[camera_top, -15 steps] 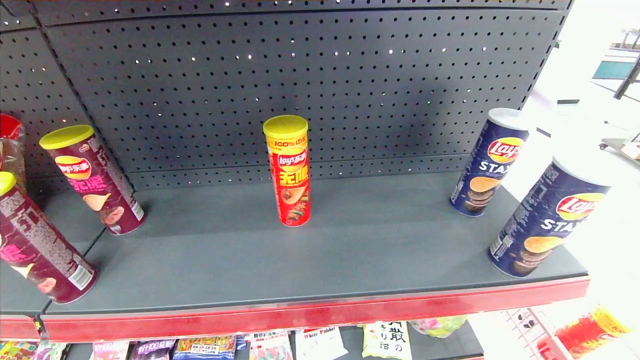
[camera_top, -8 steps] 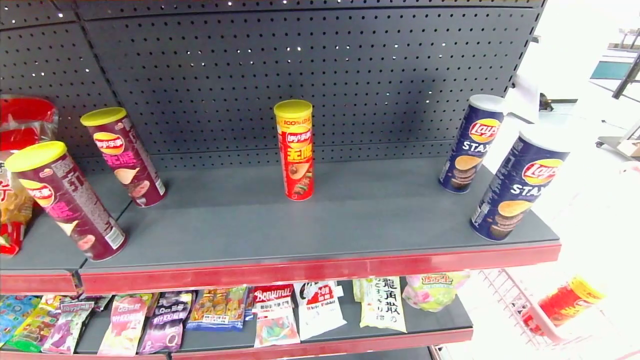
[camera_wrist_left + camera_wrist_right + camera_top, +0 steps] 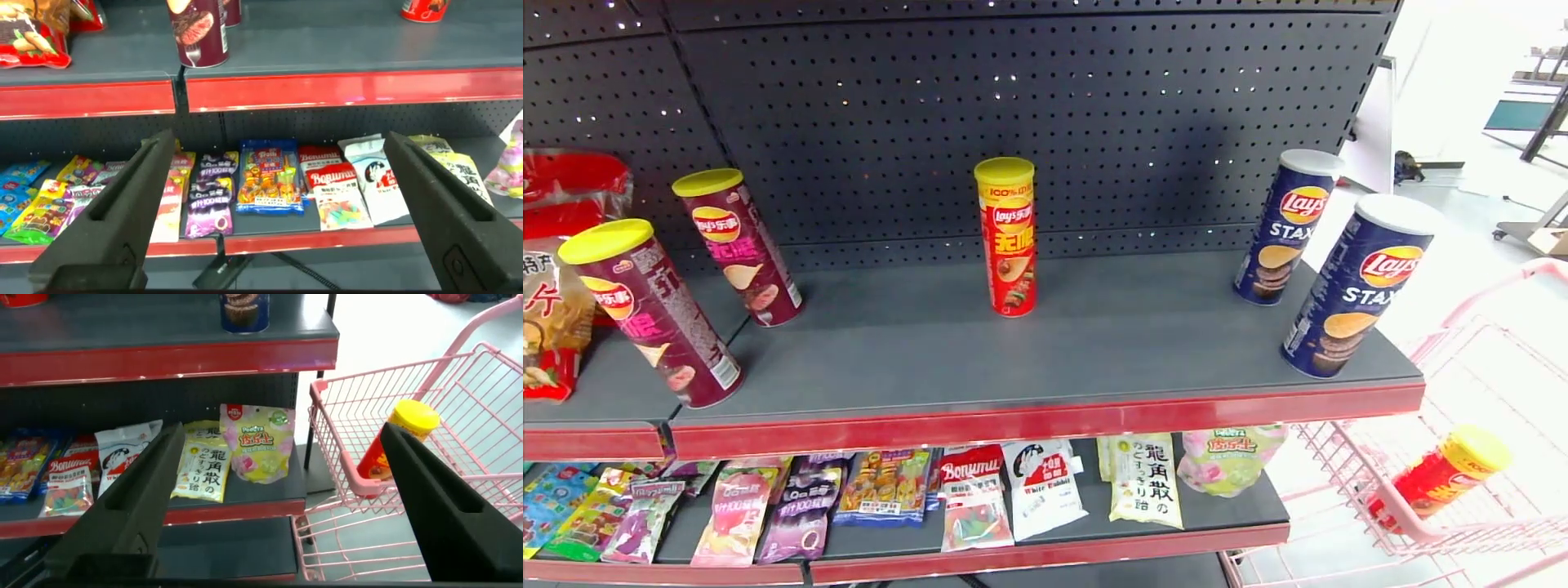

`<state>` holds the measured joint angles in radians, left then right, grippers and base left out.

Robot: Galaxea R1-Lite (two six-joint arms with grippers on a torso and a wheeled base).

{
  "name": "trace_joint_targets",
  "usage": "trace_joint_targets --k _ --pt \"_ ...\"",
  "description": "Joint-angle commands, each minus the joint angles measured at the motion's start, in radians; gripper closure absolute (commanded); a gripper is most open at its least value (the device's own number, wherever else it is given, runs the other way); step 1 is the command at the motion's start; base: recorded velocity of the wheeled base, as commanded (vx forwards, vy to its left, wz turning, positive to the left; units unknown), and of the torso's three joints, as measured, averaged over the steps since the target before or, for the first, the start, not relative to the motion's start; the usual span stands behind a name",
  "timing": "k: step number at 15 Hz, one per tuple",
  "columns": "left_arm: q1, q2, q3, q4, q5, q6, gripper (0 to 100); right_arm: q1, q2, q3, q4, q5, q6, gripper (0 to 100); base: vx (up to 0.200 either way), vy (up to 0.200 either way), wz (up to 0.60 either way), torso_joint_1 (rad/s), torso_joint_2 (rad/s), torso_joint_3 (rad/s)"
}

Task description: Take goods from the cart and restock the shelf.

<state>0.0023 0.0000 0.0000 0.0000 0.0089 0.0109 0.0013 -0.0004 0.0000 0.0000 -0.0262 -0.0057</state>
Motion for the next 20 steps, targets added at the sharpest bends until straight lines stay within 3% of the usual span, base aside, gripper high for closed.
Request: trace_joint_targets --k 1,17,20 --pt "0.001 0.0 0.0 0.0 0.0 0.0 0 0.0 0.0 0.0 0.0 0.0 0.0 0 0.0 0.0 0.0 0.0 0.0 0.0" --pt "0.001 0.0 0.0 0.0 0.0 0.0 0 0.002 0.0 0.0 0.0 0.006 -0.003 0 0.0 -0.188 0.0 0.003 0.0 0.004" --pt "0.001 0.0 0.0 0.0 -0.001 0.0 0 0.002 0.0 0.0 0.0 0.006 -0.003 0 0.0 0.0 0.0 0.0 0.0 0.0"
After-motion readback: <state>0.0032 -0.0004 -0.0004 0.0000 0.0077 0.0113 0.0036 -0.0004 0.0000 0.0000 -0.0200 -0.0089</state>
